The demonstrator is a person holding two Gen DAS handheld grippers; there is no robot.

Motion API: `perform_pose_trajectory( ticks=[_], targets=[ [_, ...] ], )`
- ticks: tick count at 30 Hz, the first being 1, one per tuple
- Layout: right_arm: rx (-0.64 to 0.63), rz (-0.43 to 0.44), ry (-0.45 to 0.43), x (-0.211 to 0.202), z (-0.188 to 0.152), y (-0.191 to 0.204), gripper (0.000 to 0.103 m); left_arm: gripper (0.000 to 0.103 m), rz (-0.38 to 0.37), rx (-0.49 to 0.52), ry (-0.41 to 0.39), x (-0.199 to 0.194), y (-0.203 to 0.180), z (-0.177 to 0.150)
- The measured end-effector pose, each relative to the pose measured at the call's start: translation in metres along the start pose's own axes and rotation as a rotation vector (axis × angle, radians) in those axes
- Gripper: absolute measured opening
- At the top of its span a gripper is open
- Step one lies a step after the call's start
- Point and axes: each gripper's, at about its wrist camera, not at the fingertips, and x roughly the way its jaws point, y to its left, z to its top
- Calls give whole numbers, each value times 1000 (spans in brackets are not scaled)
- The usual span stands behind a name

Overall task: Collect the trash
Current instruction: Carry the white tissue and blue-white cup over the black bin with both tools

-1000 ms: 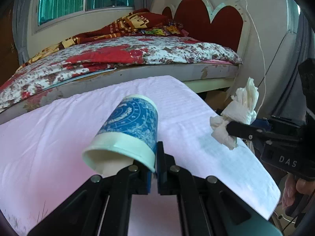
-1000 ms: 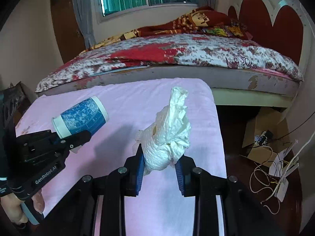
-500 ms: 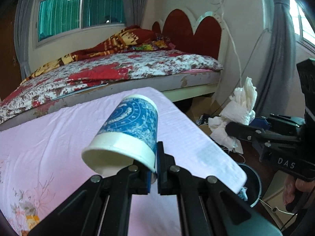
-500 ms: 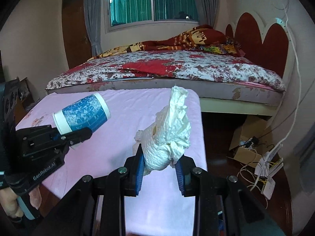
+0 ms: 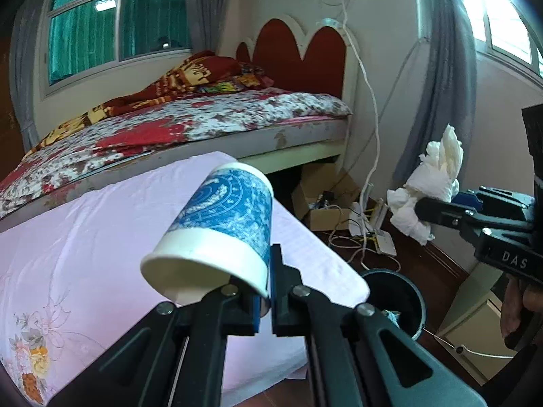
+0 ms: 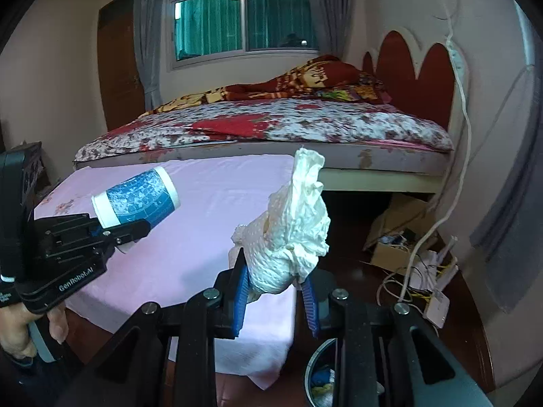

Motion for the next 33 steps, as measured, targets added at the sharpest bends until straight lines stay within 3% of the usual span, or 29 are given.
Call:
perform_pose_trajectory(
  ticks=[19,33],
  targets=[
    [141,-115,59,-31,-70,-96,30,4,-143,105,63,22,-114,-21],
    [182,-178,158,-31,-117,-135,31,4,-264,148,183,55,-185,-52]
  ],
)
